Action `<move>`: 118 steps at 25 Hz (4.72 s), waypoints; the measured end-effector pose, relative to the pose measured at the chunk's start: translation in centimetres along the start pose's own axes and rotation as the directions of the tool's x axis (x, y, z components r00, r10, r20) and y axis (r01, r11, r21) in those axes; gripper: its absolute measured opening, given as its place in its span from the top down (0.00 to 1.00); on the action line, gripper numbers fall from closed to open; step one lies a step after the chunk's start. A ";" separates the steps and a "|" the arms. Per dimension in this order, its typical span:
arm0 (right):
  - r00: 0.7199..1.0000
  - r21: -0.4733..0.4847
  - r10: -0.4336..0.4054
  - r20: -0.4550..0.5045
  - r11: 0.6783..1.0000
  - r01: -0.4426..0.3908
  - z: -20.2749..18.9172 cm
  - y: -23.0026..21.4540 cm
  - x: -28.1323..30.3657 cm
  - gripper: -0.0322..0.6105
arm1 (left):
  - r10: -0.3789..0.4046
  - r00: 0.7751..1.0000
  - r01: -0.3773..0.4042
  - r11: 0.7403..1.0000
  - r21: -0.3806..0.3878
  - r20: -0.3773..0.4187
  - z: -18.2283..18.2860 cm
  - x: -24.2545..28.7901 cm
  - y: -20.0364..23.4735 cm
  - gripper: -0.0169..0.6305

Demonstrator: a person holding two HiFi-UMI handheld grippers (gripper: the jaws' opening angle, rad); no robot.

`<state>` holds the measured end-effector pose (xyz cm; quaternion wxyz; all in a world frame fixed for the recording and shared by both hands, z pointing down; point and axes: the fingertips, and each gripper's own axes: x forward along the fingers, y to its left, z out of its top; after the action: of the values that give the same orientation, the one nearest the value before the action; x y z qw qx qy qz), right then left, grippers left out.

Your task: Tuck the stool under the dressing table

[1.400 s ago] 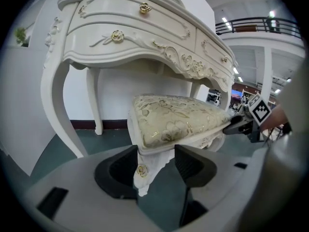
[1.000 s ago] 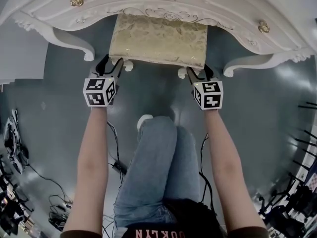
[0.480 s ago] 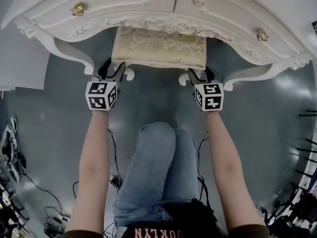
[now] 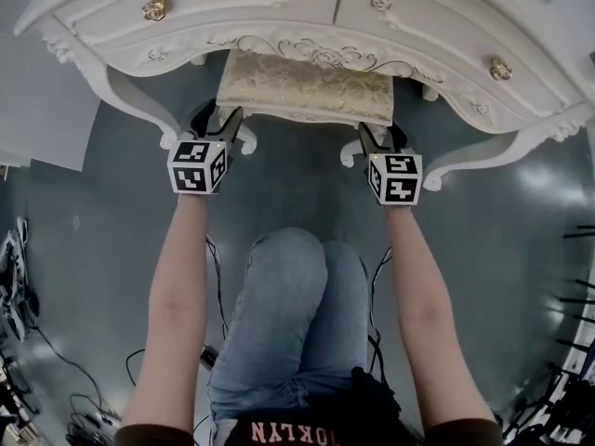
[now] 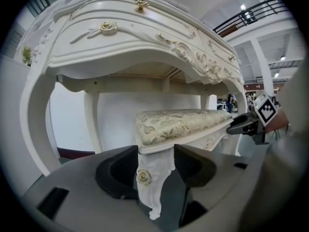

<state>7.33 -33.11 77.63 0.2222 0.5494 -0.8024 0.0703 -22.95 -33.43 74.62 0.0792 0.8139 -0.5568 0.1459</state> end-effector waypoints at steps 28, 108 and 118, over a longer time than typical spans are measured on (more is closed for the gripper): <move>0.999 0.002 -0.039 0.018 0.999 0.039 0.9 -1.4 1.6 0.58 | -0.068 0.998 0.068 0.995 0.071 -0.005 0.0 2.2 0.6 0.72; 0.955 0.110 0.063 -0.290 0.993 -0.032 21.5 2.8 -18.1 0.95 | -0.066 0.926 0.024 0.993 -0.116 -0.371 21.6 -15.1 -4.0 0.97; 0.976 0.091 0.071 -0.204 0.994 -0.054 32.6 2.5 -24.6 0.95 | -0.085 0.968 0.055 0.989 -0.134 -0.235 33.8 -19.0 -3.8 0.97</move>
<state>3.30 -22.88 38.26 0.2787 0.5225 -0.7880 0.1683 -20.75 -25.13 36.62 0.2024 0.8028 -0.5221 0.2046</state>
